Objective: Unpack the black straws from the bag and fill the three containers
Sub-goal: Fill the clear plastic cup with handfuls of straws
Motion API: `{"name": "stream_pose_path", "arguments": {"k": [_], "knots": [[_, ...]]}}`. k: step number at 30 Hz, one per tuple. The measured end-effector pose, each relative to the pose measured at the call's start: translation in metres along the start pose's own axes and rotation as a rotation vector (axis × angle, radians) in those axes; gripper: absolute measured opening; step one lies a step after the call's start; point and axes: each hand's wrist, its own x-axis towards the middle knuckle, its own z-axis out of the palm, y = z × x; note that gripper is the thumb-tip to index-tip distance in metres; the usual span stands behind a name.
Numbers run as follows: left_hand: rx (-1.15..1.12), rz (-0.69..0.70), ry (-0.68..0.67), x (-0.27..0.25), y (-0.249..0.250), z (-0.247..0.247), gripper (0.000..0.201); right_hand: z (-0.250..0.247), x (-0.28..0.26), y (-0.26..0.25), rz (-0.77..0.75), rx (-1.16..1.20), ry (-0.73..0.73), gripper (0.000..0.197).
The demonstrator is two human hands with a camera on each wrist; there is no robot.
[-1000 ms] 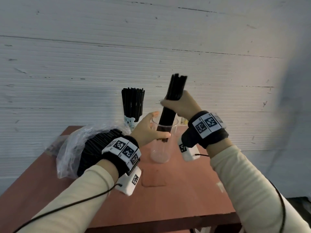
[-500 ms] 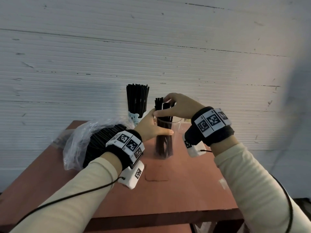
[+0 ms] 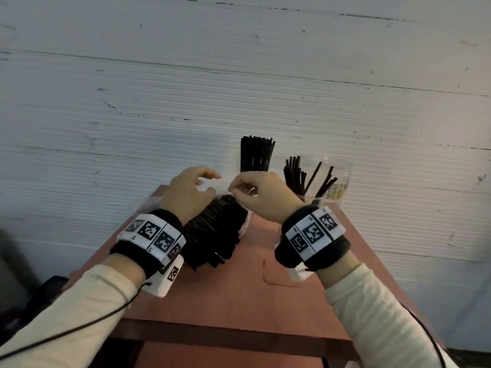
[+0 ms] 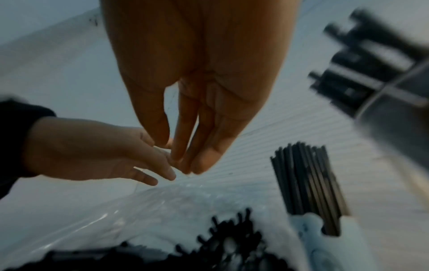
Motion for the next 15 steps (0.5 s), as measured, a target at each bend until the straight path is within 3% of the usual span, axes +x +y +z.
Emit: {"name": "stream_pose_path", "arguments": {"k": [2, 4, 6, 8, 11, 15], "knots": [[0.096, 0.017, -0.010, 0.000, -0.016, -0.018, 0.029, 0.023, 0.008, -0.003, 0.056, -0.032, -0.167, 0.018], [0.148, 0.008, -0.104, 0.001, -0.030, -0.032, 0.033, 0.043, 0.016, -0.005, 0.106, -0.131, -0.329, 0.026], [0.172, -0.058, -0.252, 0.001, -0.041, -0.038, 0.044, 0.059, 0.022, -0.007, 0.129, -0.195, -0.403, 0.032], [0.167, -0.086, -0.304, 0.001, -0.048, -0.040, 0.054, 0.070, 0.026, -0.012, 0.155, -0.205, -0.436, 0.035], [0.163, -0.087, -0.283, 0.000, -0.053, -0.044, 0.060, 0.082, 0.032, -0.021, 0.168, -0.257, -0.481, 0.039], [0.120, -0.063, -0.152, 0.000, -0.049, -0.049, 0.052, 0.093, 0.037, -0.027, 0.192, -0.327, -0.529, 0.045]]}}
